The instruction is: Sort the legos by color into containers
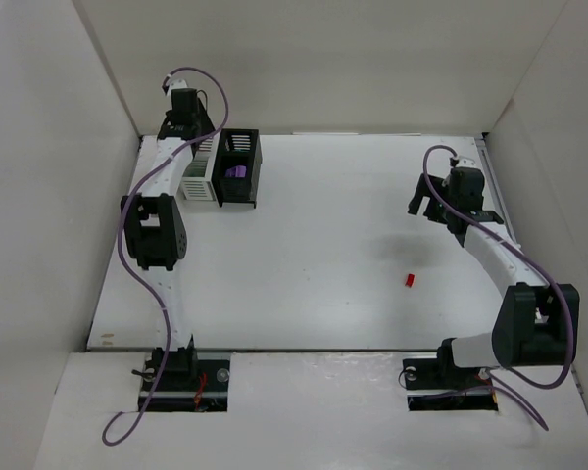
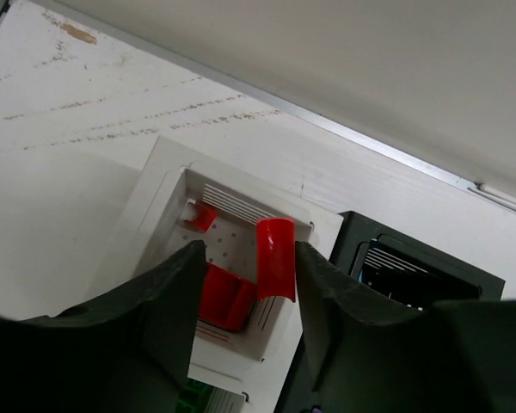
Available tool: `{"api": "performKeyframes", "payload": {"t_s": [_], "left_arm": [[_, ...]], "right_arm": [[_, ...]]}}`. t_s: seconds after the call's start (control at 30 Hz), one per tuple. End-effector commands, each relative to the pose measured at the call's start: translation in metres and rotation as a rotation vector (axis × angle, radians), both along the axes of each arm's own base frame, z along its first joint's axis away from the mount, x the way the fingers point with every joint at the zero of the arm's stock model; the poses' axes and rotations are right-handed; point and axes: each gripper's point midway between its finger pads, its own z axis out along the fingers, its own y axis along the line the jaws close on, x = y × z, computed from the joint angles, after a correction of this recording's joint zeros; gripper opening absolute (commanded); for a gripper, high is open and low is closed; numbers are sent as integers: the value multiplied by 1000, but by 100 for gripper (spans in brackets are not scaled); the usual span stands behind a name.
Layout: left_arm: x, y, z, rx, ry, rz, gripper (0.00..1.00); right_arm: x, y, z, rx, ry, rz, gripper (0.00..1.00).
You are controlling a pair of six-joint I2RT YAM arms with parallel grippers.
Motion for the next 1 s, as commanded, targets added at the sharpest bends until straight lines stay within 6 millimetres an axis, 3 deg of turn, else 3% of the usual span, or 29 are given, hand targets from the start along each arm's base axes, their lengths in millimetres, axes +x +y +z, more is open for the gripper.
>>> {"api": "performKeyframes", "payload": {"t_s": [0.0, 0.13, 0.27, 0.33, 0.37, 0.43, 0.47, 0.5, 0.57, 0.6, 0.63, 0.67, 0.7, 0.73, 0.77, 0.8, 0.83, 0.93, 0.97], "left_arm": [[16, 5, 43, -4, -114, 15, 45], [13, 4, 35, 1, -88, 2, 55], [7, 10, 43, 19, -86, 34, 55], [0, 10, 37, 12, -63, 38, 55], [-5, 9, 46, 7, -75, 30, 55], [-15, 3, 41, -8, -58, 2, 57], [-19, 3, 46, -8, -69, 2, 59], [-27, 1, 63, -23, -96, -3, 63], [-45, -6, 61, -38, -82, -16, 74], [-59, -17, 87, -49, -130, -32, 80], [-71, -32, 73, -45, -112, -56, 87], [-80, -41, 77, -47, -125, -75, 100], [-89, -50, 81, -45, -141, -87, 100], [-104, -69, 101, -52, -184, -128, 100], [-116, -73, 103, -50, -192, -135, 100], [-119, -78, 96, -44, -176, -137, 100], [-127, -82, 108, -48, -201, -148, 100], [-143, -90, 98, -79, -175, -173, 100], [-149, -94, 104, -90, -187, -182, 100]], "right_arm": [[12, -2, 23, -25, -61, -12, 99], [-3, -7, 24, -33, -26, -37, 99], [-24, -10, 22, -33, 14, -68, 99], [-38, -13, 13, -39, 57, -88, 99], [-42, -13, 13, -32, 71, -94, 99], [-63, -13, 2, -6, 147, -133, 99], [-74, -12, -10, 8, 198, -150, 99], [-82, -11, -15, 33, 224, -177, 99], [-105, -3, -38, 74, 313, -174, 94], [-112, 0, -47, 92, 339, -170, 92], [-117, 3, -51, 113, 349, -174, 90], [-117, 10, -54, 148, 341, -157, 87], [-127, 12, -66, 154, 375, -152, 85], [-130, 16, -69, 158, 387, -147, 83], [-132, 24, -71, 164, 391, -117, 81], [-135, 28, -74, 159, 401, -101, 78], [-136, 32, -77, 155, 411, -85, 76], [-141, 47, -84, 130, 445, -30, 73], [-143, 49, -90, 125, 470, -36, 71]]}}
